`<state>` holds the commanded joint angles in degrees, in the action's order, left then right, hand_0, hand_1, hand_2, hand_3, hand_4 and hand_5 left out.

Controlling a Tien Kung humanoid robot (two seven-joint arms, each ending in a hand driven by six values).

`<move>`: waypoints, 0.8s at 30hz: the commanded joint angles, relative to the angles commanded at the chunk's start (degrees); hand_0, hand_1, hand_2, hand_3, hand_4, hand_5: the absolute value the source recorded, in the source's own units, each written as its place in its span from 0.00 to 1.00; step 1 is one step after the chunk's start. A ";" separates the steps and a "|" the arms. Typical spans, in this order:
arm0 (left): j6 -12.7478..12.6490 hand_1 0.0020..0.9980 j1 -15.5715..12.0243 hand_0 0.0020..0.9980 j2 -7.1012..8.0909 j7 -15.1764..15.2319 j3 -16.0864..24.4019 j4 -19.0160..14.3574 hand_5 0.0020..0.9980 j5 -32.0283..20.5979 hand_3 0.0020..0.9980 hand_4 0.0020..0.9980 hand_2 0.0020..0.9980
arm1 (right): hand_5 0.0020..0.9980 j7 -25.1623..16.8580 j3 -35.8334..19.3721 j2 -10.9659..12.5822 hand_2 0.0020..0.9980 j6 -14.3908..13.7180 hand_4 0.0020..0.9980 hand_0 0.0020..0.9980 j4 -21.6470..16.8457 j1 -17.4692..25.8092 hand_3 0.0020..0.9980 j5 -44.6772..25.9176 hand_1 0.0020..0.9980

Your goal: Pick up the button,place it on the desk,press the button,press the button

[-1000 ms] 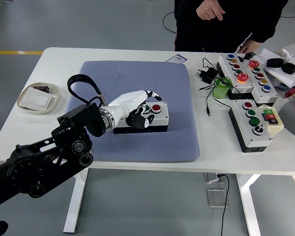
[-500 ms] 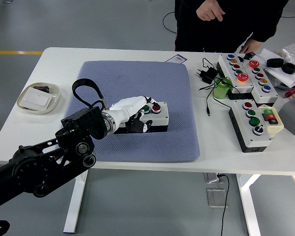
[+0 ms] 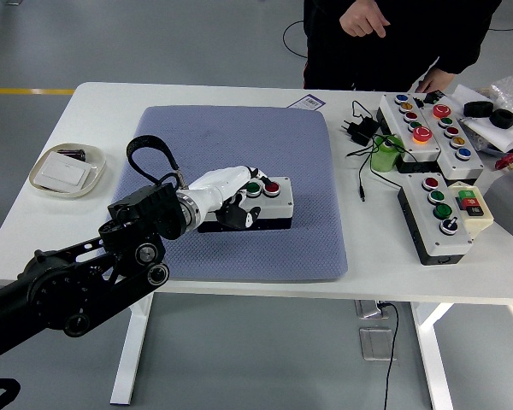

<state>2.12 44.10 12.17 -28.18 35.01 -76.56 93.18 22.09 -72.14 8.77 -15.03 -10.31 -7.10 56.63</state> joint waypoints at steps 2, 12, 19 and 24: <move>0.01 0.01 0.20 0.02 -0.09 -0.01 0.07 0.04 0.10 0.03 0.82 0.52 0.07 | 0.29 -0.08 0.07 0.05 0.62 0.03 0.26 0.64 0.00 -0.14 0.61 -0.16 0.53; 0.01 0.01 0.65 0.02 -0.95 0.01 -0.16 1.29 0.10 -0.19 0.82 0.51 0.07 | 0.29 -0.18 0.22 0.11 0.61 0.00 0.26 0.64 0.00 -0.17 0.61 -0.40 0.53; 0.54 0.01 0.57 0.02 -1.35 -0.21 -0.83 2.35 0.11 -0.28 0.82 0.51 0.07 | 0.29 -0.12 0.27 0.10 0.61 0.03 0.26 0.64 0.00 -0.03 0.61 -0.25 0.53; 0.95 0.01 0.33 0.02 -1.28 -0.30 -1.29 2.34 0.10 -0.23 0.82 0.51 0.07 | 0.29 -0.11 0.26 0.13 0.61 0.06 0.26 0.64 0.00 0.18 0.61 -0.21 0.53</move>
<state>3.07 44.43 10.88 -28.47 33.71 -74.22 92.95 21.98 -71.87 8.90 -14.97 -10.31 -6.92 56.42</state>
